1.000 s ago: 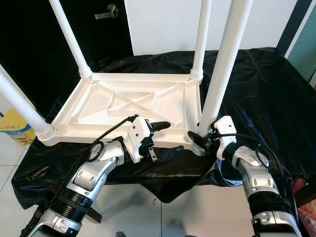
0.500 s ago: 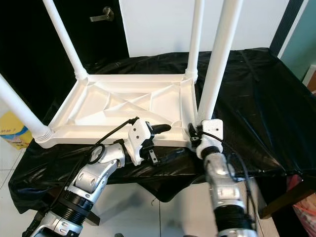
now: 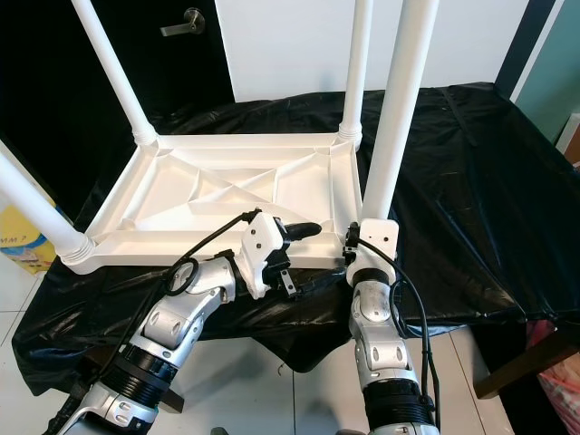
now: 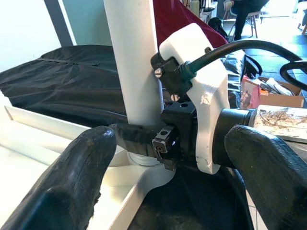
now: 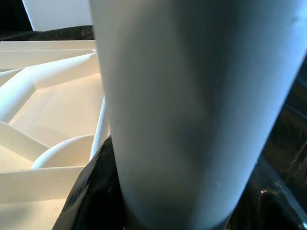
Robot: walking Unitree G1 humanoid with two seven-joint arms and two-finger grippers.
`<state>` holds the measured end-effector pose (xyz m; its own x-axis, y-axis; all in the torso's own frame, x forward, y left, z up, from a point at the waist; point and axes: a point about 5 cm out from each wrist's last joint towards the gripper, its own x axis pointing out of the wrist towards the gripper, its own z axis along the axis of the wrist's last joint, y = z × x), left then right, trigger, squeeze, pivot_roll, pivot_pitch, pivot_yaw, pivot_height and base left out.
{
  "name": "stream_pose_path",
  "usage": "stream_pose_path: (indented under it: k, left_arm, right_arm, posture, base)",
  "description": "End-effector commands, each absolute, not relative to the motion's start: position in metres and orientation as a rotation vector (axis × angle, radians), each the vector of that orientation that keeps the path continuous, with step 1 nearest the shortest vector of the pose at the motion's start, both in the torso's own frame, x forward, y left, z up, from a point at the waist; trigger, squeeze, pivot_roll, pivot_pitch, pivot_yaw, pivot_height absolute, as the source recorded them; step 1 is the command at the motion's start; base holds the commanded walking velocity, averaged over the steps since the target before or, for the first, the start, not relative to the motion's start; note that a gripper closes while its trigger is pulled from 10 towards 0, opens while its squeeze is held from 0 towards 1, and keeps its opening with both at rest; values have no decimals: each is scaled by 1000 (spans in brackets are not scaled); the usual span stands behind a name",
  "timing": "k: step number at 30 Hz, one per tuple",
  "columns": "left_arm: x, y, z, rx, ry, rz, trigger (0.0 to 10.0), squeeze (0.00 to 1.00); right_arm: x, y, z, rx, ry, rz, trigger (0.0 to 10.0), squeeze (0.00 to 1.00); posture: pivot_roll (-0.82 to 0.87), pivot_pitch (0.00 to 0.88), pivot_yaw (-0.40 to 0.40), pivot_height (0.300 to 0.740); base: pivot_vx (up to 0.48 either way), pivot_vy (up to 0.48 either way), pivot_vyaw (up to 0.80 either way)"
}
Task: Building children table
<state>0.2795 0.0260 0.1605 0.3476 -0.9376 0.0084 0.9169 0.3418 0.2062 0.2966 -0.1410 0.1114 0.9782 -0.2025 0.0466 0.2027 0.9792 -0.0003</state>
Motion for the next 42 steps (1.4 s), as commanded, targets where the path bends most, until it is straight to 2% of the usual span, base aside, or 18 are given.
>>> stream_pose_path:
  k: [1, 2, 12, 13, 21, 22, 23, 30, 34, 42]
  left_arm:
    - [284, 29, 161, 181, -133, -1171, 10000, 0]
    - [286, 29, 162, 182, -137, -1168, 10000, 0]
    - [290, 33, 166, 180, -145, -1148, 10000, 0]
    - [291, 38, 165, 187, -137, -1137, 10000, 0]
    - [297, 49, 165, 206, -126, -1111, 10000, 0]
    - [300, 55, 165, 219, -121, -1097, 10000, 0]
    - [303, 62, 166, 236, -115, -1080, 10000, 0]
    - [311, 78, 169, 266, -109, -1041, 10000, 0]
    - [315, 85, 170, 287, -108, -1023, 10000, 0]
    - [312, 99, 173, 280, -107, -986, 10000, 0]
  right_arm:
    - [296, -140, 120, -19, -93, -202, 10000, 0]
    - [295, -140, 123, -23, -116, -191, 10000, 1000]
    - [274, -149, 134, -23, -223, -141, 10000, 1000]
    - [262, -155, 135, -33, -243, -122, 10000, 1000]
    - [246, -162, 133, -49, -244, -92, 10000, 1000]
    - [238, -164, 130, -51, -228, -76, 10000, 478]
    - [230, -167, 127, -53, -206, -56, 10000, 0]
    - [208, -167, 115, -57, -143, 25, 10000, 0]
    - [197, -159, 106, -48, -93, 159, 10000, 0]
    - [203, -139, 103, -4, -55, 379, 10000, 0]
  posture:
    - [-202, 0, 52, 740]
    - [-202, 0, 50, 740]
    - [-214, 13, 43, 740]
    - [-217, 23, 46, 740]
    - [-220, 32, 51, 740]
    - [-223, 41, 55, 740]
    - [-226, 46, 58, 740]
    - [-240, 61, 66, 740]
    - [-239, 59, 74, 740]
    - [-211, 54, 69, 740]
  base:
    - [0, 0, 0]
    - [0, 0, 0]
    - [0, 0, 0]
    - [0, 0, 0]
    - [0, 0, 0]
    - [0, 0, 0]
    - [0, 0, 0]
    - [0, 0, 0]
    - [0, 0, 0]
    - [0, 0, 0]
